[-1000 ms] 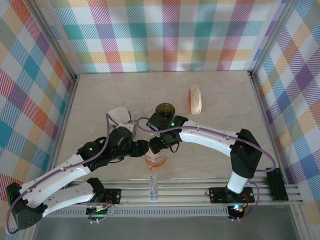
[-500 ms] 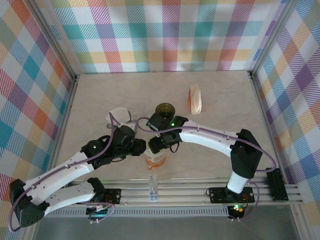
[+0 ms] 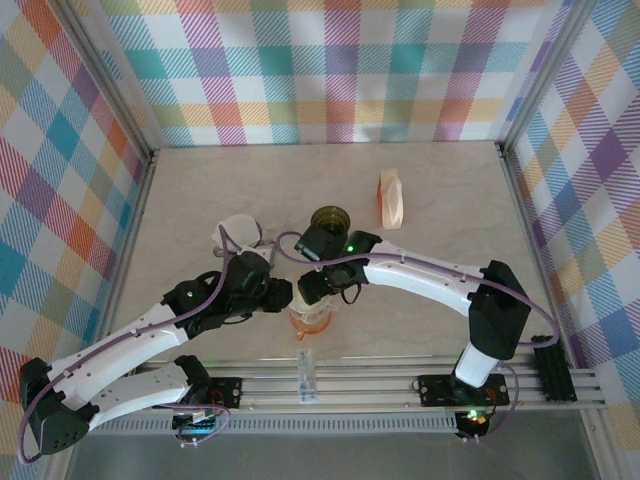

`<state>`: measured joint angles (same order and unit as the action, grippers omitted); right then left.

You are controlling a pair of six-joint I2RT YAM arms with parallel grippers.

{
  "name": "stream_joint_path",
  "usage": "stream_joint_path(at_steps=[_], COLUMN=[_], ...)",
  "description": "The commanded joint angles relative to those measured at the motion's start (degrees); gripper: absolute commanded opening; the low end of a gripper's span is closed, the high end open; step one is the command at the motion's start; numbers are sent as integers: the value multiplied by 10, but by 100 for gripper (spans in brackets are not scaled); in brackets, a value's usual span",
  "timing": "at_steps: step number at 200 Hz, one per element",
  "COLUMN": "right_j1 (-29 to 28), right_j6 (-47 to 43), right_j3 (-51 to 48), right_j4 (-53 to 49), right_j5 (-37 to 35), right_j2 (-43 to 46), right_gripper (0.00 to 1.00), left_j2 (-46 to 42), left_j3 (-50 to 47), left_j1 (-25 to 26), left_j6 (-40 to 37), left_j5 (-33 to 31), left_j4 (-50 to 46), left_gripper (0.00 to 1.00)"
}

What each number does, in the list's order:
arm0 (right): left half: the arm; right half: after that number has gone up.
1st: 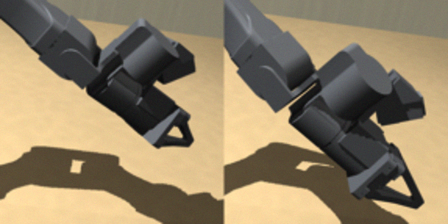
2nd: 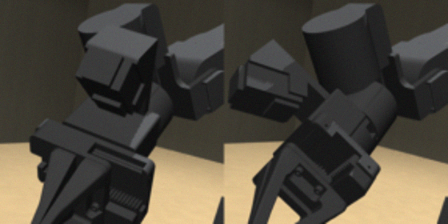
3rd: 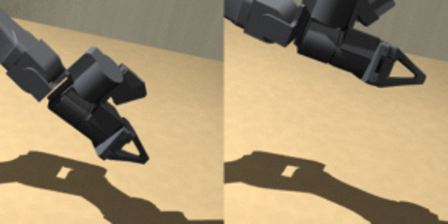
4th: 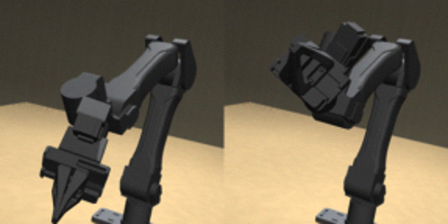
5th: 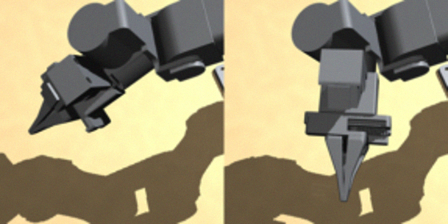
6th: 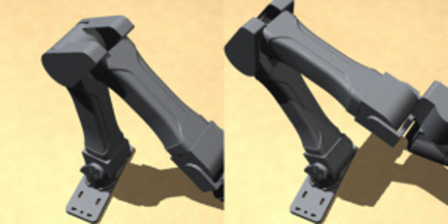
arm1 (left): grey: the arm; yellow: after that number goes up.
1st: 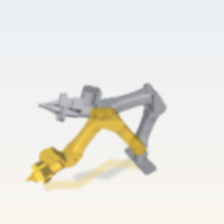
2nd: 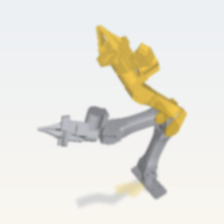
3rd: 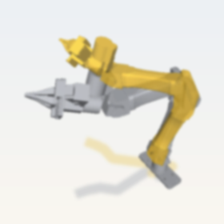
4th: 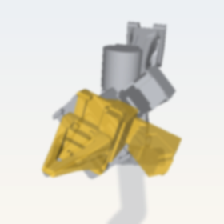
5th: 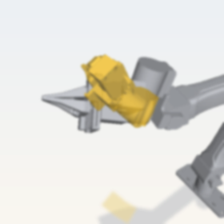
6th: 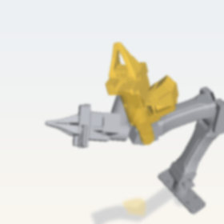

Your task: Place the coffee filter in the dripper

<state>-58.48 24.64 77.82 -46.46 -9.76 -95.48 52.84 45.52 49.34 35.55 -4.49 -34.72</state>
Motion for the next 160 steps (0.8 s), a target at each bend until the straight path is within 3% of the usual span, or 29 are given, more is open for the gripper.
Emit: stream_joint_path(at_steps=[1, 97, 137, 160], right_j1=[3, 4, 4, 4], right_j6=[12, 20, 22, 22], right_j3=[-16, -39, -42, -42], right_j4=[-2, 7, 8, 9], right_j5=[-12, -13, -14, -14], right_j2=[20, -4, -1, -1], right_gripper=[78, 78, 78, 77], left_j2=[2, 2, -7, -8], left_j3=[-10, -11, -16, -17], left_j1=[-7, -7, -6, -7], left_j6=[4, 7, 11, 12], left_j5=[7, 7, 9, 10], left_j4=[-3, -4, 4, 5], left_gripper=[33, 34, 46, 47])
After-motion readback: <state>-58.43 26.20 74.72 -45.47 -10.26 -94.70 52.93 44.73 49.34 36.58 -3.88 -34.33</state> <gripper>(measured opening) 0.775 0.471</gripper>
